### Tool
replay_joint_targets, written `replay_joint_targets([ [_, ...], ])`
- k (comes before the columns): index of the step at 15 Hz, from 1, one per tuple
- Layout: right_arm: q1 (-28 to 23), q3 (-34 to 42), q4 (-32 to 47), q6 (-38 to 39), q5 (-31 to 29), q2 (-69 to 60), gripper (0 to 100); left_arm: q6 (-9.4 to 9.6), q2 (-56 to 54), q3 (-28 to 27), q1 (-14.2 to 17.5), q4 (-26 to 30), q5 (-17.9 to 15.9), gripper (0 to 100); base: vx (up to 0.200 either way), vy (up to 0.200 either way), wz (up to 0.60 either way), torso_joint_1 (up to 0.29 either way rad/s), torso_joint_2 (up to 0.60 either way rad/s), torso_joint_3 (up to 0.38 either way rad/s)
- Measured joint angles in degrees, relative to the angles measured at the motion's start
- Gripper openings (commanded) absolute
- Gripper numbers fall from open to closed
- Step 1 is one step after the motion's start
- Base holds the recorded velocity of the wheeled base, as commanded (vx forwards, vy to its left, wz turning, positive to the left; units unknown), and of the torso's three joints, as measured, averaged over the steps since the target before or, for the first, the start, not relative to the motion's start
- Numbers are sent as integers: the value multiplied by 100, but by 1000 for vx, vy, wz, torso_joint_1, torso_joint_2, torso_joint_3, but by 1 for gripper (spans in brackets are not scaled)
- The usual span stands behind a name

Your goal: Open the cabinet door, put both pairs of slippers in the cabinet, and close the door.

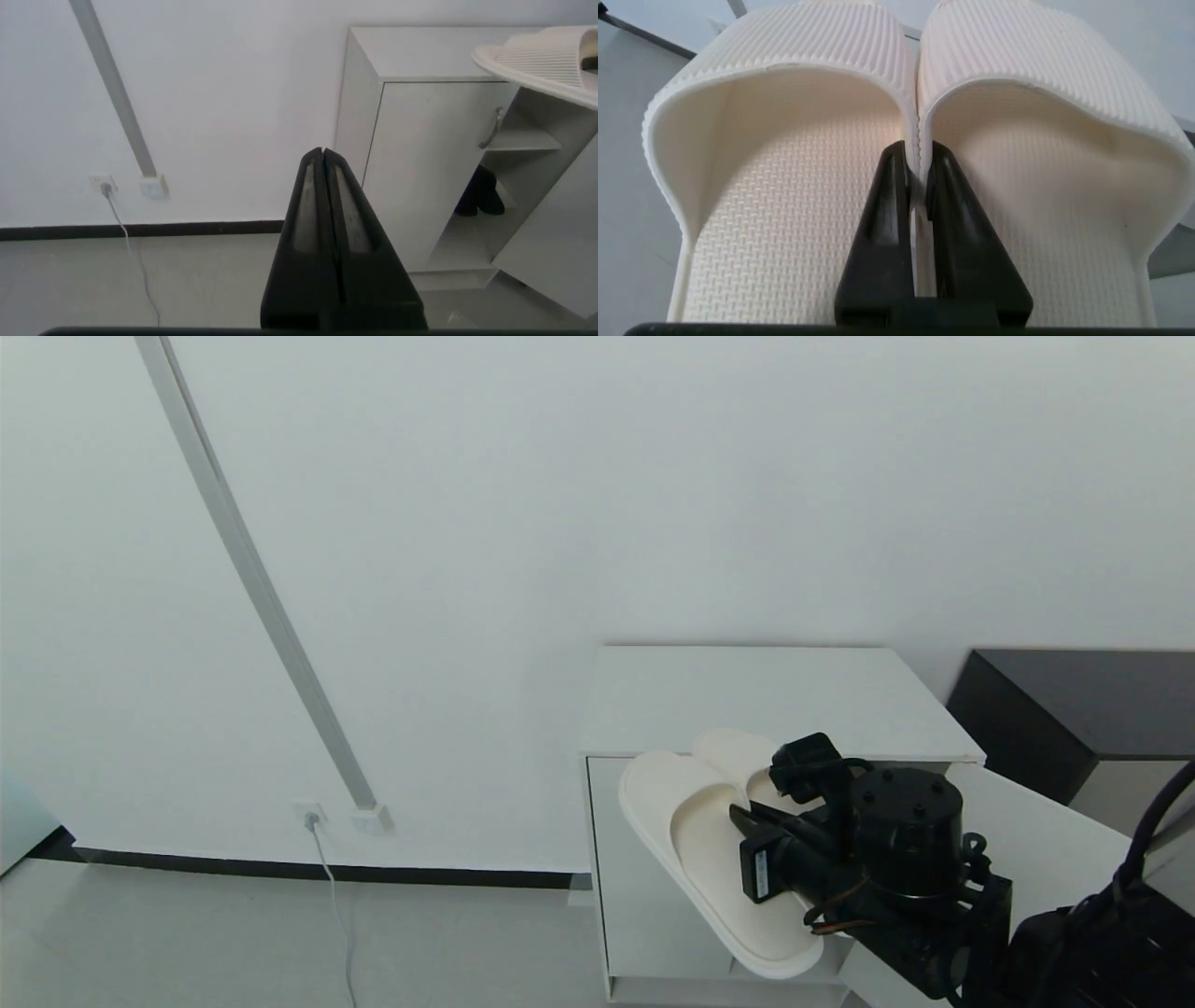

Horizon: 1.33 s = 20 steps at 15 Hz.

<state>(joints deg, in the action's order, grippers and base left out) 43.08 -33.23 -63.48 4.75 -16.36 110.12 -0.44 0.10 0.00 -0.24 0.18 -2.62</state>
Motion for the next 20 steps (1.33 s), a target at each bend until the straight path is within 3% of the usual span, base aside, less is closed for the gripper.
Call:
replay_joint_targets([
  [7,-28,55,-29,-18,-2,22,0,4,0,0,6,0,0,0,0,0,0,0,0,0],
  [20,-124,118,-196,-27,0,113,0,11,0,0,9,0,9,0,0,-200,0,3,1,2],
])
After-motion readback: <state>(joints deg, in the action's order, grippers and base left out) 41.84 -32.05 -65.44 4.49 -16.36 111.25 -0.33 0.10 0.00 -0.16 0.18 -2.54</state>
